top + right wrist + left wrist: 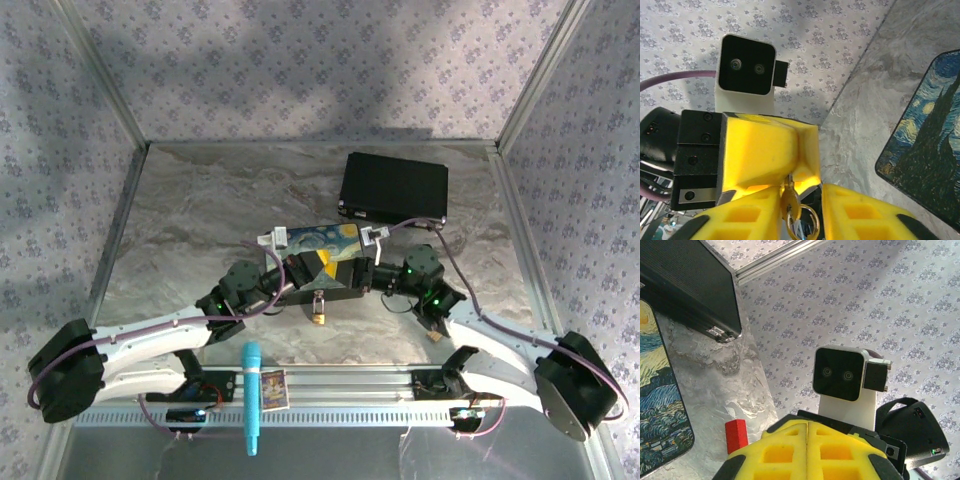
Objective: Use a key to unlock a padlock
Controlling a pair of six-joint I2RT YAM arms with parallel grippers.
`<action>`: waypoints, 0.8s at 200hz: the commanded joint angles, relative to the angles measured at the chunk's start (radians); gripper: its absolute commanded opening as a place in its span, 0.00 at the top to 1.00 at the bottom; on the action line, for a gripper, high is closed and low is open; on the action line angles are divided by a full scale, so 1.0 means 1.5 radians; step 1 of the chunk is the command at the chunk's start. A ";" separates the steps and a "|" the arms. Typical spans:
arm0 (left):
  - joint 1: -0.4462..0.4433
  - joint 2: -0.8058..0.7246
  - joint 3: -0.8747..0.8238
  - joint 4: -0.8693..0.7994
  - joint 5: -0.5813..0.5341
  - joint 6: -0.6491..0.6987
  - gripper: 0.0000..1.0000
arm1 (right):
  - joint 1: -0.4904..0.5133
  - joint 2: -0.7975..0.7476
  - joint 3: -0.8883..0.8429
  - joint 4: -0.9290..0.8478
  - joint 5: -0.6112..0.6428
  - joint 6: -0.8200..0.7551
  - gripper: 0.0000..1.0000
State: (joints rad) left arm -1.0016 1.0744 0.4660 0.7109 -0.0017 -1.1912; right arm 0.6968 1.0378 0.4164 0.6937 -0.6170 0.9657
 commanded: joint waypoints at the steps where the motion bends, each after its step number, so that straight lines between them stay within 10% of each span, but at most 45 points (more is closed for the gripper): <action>1: 0.001 -0.008 -0.001 0.029 -0.009 -0.004 1.00 | 0.002 -0.011 -0.008 0.041 0.006 0.003 0.79; 44: 0.001 -0.010 -0.011 0.030 -0.028 -0.011 1.00 | -0.002 -0.033 -0.033 0.038 0.017 0.010 0.97; 123: 0.001 -0.015 -0.015 -0.048 -0.066 -0.006 1.00 | -0.019 -0.059 -0.041 0.008 0.013 0.003 1.00; 160: 0.001 -0.061 0.001 -0.178 -0.115 0.043 0.14 | -0.027 -0.069 -0.027 -0.083 0.008 -0.038 1.00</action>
State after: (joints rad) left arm -1.0046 1.0512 0.4484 0.6128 -0.0757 -1.1862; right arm 0.6682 0.9657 0.3561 0.6624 -0.5983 0.9680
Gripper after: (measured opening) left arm 0.513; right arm 0.051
